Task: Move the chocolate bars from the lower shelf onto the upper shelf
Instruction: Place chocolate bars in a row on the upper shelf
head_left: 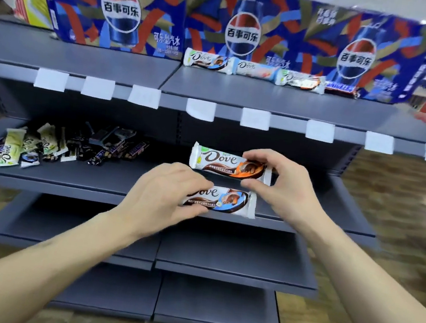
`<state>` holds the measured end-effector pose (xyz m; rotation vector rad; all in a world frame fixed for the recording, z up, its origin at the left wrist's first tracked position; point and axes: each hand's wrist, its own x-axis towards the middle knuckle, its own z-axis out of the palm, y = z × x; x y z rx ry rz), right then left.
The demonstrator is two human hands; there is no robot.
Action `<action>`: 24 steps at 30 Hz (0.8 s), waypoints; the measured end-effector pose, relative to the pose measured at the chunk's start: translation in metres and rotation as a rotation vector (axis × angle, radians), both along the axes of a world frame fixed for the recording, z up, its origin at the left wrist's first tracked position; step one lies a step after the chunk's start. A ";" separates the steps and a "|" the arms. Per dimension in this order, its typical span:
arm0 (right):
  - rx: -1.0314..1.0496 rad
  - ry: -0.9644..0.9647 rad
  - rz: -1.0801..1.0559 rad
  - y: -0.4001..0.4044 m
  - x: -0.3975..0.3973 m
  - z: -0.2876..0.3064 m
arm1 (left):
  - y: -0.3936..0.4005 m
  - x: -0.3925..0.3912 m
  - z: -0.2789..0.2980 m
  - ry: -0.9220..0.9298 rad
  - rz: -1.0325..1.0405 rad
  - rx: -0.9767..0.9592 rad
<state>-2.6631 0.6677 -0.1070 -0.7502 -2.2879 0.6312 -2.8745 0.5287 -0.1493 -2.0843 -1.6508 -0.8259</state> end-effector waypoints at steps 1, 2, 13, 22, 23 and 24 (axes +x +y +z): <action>0.014 0.006 -0.007 0.003 0.011 0.008 | 0.003 0.009 0.008 0.011 0.006 0.018; 0.031 0.011 -0.014 0.006 0.020 0.016 | 0.005 0.017 0.016 0.020 0.013 0.039; 0.236 0.019 -0.107 0.061 0.052 0.073 | 0.045 0.049 0.086 0.158 0.043 0.142; 0.326 -0.035 -0.118 0.135 0.030 0.096 | 0.120 0.027 0.116 0.141 0.044 0.171; 0.335 -0.042 -0.119 0.144 0.028 0.098 | 0.129 0.024 0.119 0.135 0.049 0.177; 0.338 -0.048 -0.124 0.154 0.025 0.101 | 0.139 0.021 0.122 0.131 0.051 0.184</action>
